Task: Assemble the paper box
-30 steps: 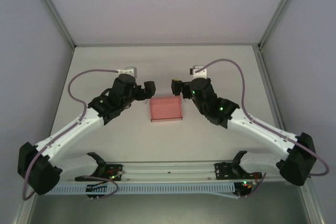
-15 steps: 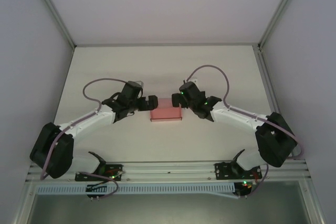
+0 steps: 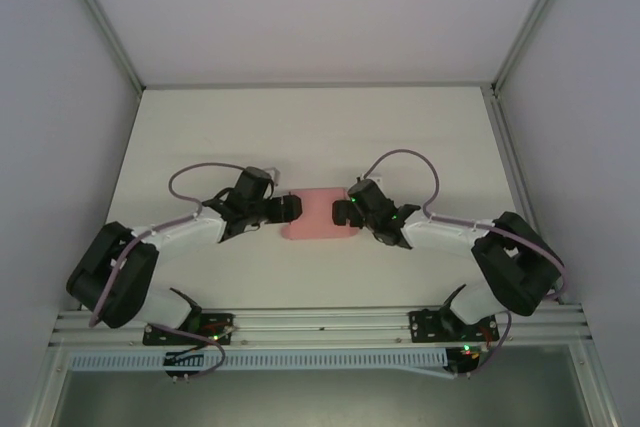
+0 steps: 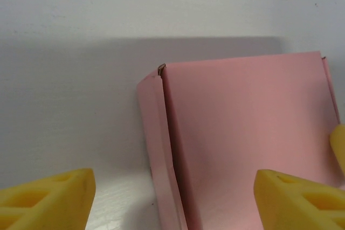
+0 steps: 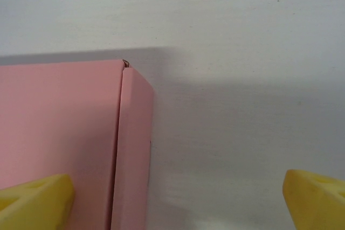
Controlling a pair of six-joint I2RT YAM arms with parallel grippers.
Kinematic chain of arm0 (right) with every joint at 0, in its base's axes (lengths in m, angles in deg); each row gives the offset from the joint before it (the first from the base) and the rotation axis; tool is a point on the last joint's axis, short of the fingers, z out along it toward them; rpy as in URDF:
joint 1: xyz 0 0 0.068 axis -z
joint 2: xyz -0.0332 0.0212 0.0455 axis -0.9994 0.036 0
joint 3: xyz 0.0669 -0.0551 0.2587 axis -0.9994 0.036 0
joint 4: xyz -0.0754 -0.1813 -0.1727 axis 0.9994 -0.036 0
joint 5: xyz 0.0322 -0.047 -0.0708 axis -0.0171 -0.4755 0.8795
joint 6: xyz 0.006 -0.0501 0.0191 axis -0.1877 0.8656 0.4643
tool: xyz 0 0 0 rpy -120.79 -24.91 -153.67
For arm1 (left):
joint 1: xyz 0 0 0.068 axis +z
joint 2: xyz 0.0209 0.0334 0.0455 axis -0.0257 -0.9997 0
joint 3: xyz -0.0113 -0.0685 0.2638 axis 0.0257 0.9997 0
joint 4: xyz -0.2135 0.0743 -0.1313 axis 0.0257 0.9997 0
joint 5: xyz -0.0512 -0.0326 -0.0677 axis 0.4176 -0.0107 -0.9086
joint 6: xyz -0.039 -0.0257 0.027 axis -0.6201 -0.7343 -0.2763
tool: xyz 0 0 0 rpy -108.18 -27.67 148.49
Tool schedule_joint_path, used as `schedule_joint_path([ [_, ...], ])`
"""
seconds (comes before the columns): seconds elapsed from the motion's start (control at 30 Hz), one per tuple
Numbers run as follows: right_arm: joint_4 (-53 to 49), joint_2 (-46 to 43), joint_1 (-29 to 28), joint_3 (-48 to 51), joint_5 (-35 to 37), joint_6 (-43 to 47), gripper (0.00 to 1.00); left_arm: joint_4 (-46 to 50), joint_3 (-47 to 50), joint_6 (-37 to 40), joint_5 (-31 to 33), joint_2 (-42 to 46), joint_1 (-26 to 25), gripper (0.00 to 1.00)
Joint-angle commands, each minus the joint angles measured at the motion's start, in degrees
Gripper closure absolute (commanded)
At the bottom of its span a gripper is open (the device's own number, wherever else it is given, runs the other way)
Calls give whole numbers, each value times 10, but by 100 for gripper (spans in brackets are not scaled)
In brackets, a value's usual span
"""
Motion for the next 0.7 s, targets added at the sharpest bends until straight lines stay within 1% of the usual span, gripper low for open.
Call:
schedule_joint_path([
  [0.0, 17, 1, -2, 19, -1, -13, 0, -52, 9, 4, -16, -18, 7, 34],
  [0.1, 23, -7, -2, 27, -2, -12, 0, -79, 19, -2, -21, -35, 12, 47],
  [0.13, 25, -11, -2, 28, -4, -13, 0, -92, 25, -4, -28, -40, 15, 48],
  [0.2, 29, -21, -2, 30, -7, -12, 0, -111, 32, -10, -44, -52, 21, 59],
  [0.27, 31, -35, -4, 30, -8, -14, 0, -130, 40, -12, -60, -58, 25, 65],
  [0.3, 31, -44, -3, 30, -7, -18, 0, -141, 46, -16, -65, -59, 26, 70],
  [0.33, 30, -53, -3, 30, -6, -24, 0, -150, 51, -18, -69, -57, 27, 71],
  [0.37, 29, -63, -3, 31, -6, -32, 0, -157, 57, -21, -70, -54, 28, 73],
  [0.4, 26, -73, -3, 32, -3, -48, 0, -164, 63, -25, -70, -51, 30, 78],
  [0.47, 18, -87, -1, 32, -1, -86, 0, -166, 71, -32, -69, -47, 36, 82],
  [0.57, 18, -102, -2, 32, -29, -114, 0, -189, 90, -42, -78, -41, 44, 85],
  [0.67, 18, -105, 0, 30, -56, -139, 0, -225, 111, -52, -105, -38, 55, 92],
])
